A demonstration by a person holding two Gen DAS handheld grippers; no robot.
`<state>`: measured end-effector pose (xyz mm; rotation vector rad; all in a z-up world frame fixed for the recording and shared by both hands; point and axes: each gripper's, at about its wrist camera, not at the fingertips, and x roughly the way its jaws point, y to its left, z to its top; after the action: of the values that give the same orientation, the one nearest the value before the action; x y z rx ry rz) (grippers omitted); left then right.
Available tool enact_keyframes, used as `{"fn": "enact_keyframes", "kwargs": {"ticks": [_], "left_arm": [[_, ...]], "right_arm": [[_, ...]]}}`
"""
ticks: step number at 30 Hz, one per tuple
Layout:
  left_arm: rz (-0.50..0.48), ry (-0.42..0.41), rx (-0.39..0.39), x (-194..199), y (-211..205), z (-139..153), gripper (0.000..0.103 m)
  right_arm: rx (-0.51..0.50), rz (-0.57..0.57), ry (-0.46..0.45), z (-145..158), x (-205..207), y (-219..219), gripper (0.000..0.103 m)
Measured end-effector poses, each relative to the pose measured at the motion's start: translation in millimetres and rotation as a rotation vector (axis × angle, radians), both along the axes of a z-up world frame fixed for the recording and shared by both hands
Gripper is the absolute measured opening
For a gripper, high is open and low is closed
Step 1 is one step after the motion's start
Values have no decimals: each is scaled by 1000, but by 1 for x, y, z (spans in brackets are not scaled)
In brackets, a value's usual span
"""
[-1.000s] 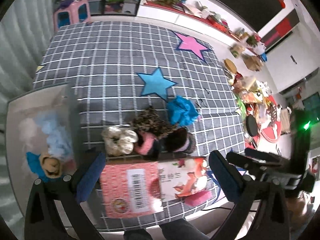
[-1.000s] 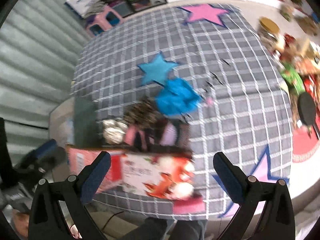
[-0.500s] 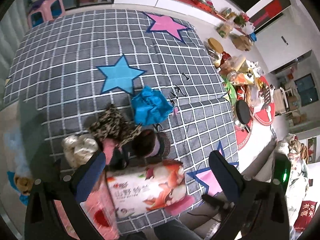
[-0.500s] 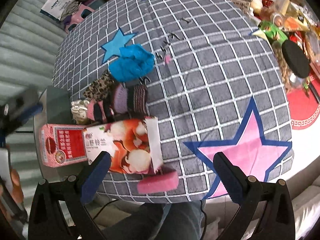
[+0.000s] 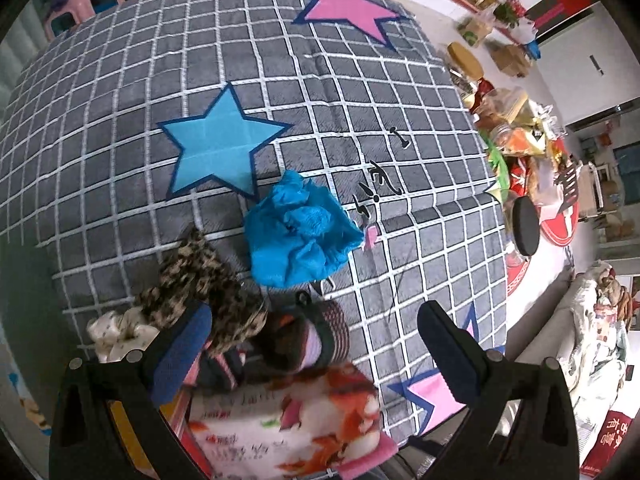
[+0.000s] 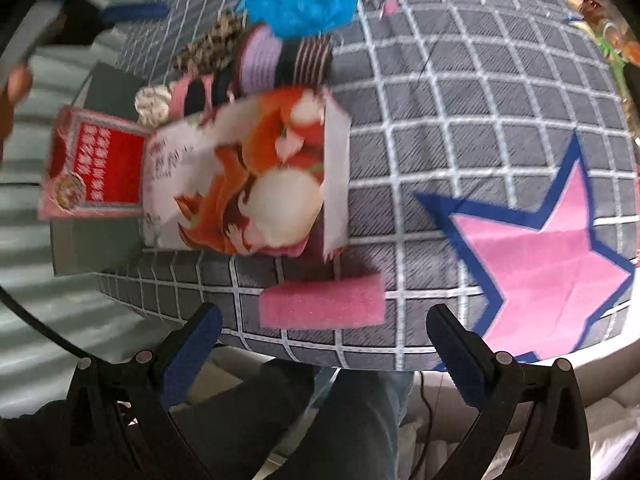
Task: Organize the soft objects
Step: 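Move both tools back over the pile of soft items, then grasp the pink foam tube with the right tool while the left tool grasps the blue mesh cloth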
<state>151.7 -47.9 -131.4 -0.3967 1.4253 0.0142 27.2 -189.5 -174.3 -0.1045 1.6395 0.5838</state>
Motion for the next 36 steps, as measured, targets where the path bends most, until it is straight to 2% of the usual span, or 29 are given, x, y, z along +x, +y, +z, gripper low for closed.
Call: {"fn": "enact_keyframes", "kwargs": {"ticks": [7, 12, 13, 14, 15, 23, 31, 36], "left_arm": [[-45, 70, 44, 26, -12, -31, 103], [-67, 103, 62, 37, -19, -48, 103], [-69, 109, 65, 40, -20, -51, 103], [-70, 117, 68, 43, -23, -54, 103], [-72, 125, 69, 45, -24, -57, 103], [-40, 223, 131, 60, -24, -87, 103], [-31, 322, 86, 65, -26, -118, 103], [-45, 312, 103, 66, -26, -121, 100]], "right_arm": [[-8, -2, 8, -26, -7, 9, 103], [-13, -13, 14, -31, -6, 8, 103], [-16, -17, 12, -31, -5, 6, 98], [-11, -21, 16, -31, -4, 4, 81], [-5, -27, 26, -32, -2, 3, 76], [20, -44, 36, -24, 16, -22, 76], [30, -91, 40, -16, 34, -38, 76], [35, -115, 35, -11, 45, -47, 76]]}}
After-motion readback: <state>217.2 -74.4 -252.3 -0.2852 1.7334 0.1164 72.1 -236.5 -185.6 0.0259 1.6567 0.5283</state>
